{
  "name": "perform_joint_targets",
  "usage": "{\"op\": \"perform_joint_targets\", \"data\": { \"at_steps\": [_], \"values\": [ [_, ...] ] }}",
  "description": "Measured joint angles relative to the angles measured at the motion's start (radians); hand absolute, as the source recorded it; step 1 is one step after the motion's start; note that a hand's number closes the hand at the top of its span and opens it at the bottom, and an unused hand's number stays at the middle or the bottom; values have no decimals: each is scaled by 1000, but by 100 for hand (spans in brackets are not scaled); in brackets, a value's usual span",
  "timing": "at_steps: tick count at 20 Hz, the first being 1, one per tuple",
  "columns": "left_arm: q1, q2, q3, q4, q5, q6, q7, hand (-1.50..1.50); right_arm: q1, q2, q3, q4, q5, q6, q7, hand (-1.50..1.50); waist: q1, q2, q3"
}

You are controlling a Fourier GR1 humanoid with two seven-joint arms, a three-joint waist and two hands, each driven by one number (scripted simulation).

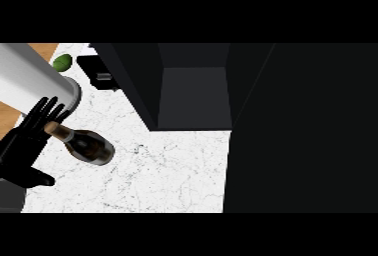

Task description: Pick up the wine, place it into the cabinet and close the cabinet

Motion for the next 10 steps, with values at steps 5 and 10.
{"op": "perform_joint_targets", "data": {
  "at_steps": [5,10],
  "values": [
    [-11,21,-8,104,-65,-45,-106,-150,22,16,35,-6,12,-3,-5,-150,-1,0,0],
    [-31,3,-33,177,-119,-36,-174,-150,-15,8,10,-4,12,-1,18,-150,1,0,0]
  ]
}}
